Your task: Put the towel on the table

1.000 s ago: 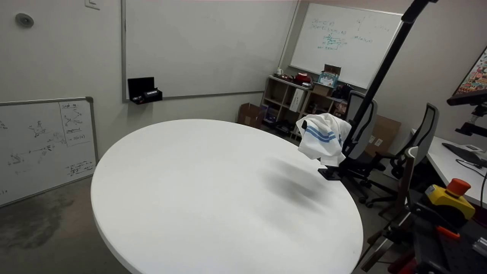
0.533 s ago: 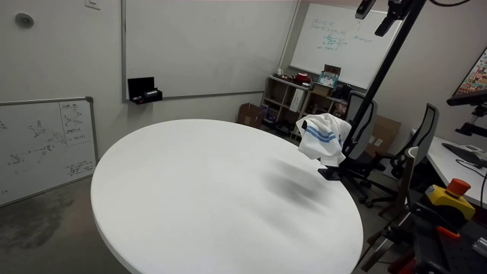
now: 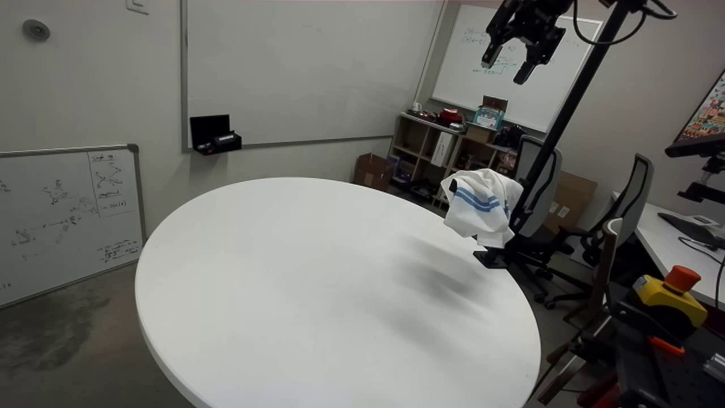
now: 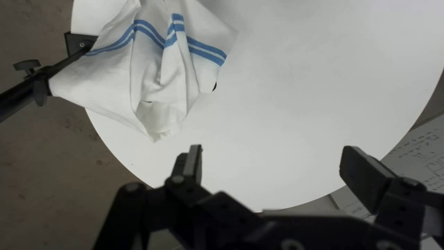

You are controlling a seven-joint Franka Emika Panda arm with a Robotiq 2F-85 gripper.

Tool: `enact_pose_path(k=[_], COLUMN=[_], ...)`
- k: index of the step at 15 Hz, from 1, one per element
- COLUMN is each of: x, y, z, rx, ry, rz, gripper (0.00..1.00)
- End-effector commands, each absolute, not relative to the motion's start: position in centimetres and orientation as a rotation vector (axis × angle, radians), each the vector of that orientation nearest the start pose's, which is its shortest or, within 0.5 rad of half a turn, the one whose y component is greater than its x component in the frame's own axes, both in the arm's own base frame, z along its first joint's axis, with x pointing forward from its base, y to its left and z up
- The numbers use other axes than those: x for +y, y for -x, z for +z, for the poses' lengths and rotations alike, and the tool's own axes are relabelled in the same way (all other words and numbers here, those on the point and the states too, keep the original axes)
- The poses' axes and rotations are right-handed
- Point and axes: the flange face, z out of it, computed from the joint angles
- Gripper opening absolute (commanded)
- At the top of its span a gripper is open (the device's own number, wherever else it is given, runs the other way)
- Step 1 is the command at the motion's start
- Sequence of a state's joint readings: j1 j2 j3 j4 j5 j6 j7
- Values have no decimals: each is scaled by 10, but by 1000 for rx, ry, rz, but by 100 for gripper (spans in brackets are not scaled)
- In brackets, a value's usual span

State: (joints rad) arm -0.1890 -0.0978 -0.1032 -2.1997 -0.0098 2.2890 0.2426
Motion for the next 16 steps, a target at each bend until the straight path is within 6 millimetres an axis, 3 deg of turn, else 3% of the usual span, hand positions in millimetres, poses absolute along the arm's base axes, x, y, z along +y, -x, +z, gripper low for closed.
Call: enact_pose_path(k=[1, 9, 16], x=[-186, -235, -242], y=[-537, -549, -546], z=[417, 351, 313], rx=[928, 1128, 1179], ry=[3043, 3060, 3024], rz=[-252, -70, 47], gripper=[100, 100, 100])
